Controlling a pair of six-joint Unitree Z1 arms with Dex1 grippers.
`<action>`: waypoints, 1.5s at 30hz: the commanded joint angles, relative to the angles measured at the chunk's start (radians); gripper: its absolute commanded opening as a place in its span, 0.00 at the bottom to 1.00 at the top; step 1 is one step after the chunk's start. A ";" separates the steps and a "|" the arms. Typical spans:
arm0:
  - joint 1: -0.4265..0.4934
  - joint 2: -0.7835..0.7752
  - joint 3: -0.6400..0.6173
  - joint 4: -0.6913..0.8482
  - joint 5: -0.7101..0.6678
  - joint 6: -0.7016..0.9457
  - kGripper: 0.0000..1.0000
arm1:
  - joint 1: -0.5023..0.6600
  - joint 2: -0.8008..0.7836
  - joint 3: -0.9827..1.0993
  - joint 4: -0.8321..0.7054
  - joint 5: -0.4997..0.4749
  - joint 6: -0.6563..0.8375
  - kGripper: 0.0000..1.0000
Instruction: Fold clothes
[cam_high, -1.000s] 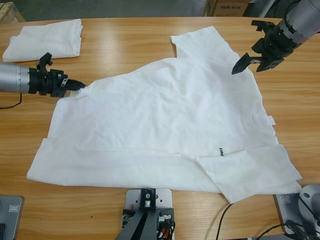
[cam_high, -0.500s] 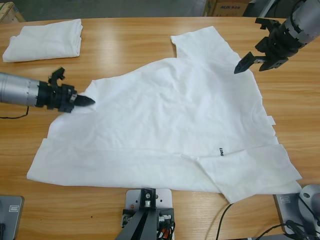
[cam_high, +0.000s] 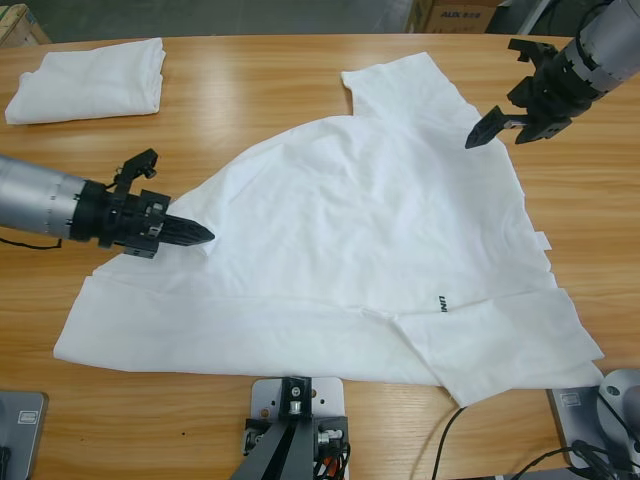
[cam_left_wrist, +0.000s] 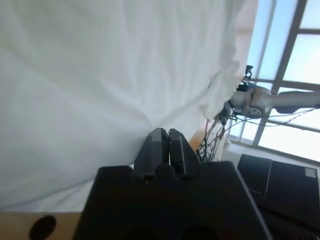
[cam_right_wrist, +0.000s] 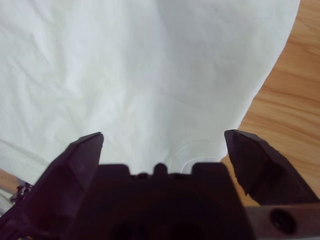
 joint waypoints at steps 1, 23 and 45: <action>0.073 -0.247 0.013 0.057 0.055 -0.005 0.00 | 0.013 -0.029 0.059 -0.023 0.000 0.011 0.98; -0.150 -0.117 0.023 0.029 0.150 0.059 1.00 | 0.046 -0.079 0.161 -0.096 0.002 0.036 0.98; -0.009 -0.415 0.172 0.218 0.517 -0.475 0.89 | 0.051 -0.172 0.297 -0.138 -0.004 0.043 0.98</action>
